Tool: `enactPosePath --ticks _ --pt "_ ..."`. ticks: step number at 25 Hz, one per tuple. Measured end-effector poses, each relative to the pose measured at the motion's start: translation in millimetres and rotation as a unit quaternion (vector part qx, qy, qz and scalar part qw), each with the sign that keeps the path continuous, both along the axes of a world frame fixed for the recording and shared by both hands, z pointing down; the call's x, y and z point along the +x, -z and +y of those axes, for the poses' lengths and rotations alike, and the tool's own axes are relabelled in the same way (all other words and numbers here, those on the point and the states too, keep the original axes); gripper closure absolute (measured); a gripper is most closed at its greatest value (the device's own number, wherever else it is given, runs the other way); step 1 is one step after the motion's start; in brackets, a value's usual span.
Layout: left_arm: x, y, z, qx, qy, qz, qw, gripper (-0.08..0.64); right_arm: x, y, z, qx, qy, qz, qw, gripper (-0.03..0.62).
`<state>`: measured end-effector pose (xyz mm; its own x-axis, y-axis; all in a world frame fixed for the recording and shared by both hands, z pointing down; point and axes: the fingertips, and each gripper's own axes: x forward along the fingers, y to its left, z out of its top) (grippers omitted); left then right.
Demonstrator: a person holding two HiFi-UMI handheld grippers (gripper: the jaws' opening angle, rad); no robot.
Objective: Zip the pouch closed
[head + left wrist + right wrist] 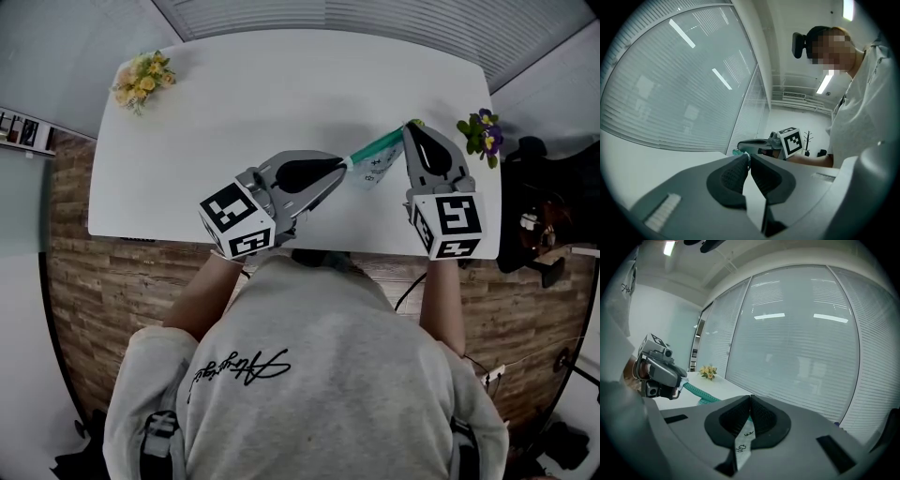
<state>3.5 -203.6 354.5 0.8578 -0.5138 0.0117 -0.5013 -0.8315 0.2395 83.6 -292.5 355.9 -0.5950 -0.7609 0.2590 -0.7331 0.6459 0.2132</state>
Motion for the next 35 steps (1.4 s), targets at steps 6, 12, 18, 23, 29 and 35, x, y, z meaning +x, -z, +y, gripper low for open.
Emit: enactPosePath --ticks 6,12,18,23,29,35 --pt "5.5 3.5 -0.1 -0.003 -0.008 0.004 1.0000 0.541 10.2 -0.4 -3.7 0.002 -0.015 0.004 1.000 0.586" --pt "10.8 3.6 -0.2 -0.003 -0.014 0.004 0.9999 0.541 21.1 0.2 -2.8 0.003 -0.017 0.003 1.000 0.586" --pt "9.5 9.8 1.6 -0.007 -0.019 0.024 0.9995 0.541 43.9 3.9 -7.3 0.008 -0.042 0.005 0.999 0.586" --pt "7.3 8.9 4.0 -0.008 -0.024 0.018 0.9995 0.541 53.7 4.8 -6.3 0.007 -0.053 0.001 0.999 0.586" --pt "6.8 10.6 5.3 -0.007 -0.025 0.019 0.9995 0.543 54.2 5.1 -7.0 0.009 -0.056 0.000 0.998 0.584" --pt "1.6 13.3 9.2 -0.007 -0.031 0.032 0.9990 0.543 55.0 7.0 3.8 -0.001 -0.046 -0.004 0.999 0.584"
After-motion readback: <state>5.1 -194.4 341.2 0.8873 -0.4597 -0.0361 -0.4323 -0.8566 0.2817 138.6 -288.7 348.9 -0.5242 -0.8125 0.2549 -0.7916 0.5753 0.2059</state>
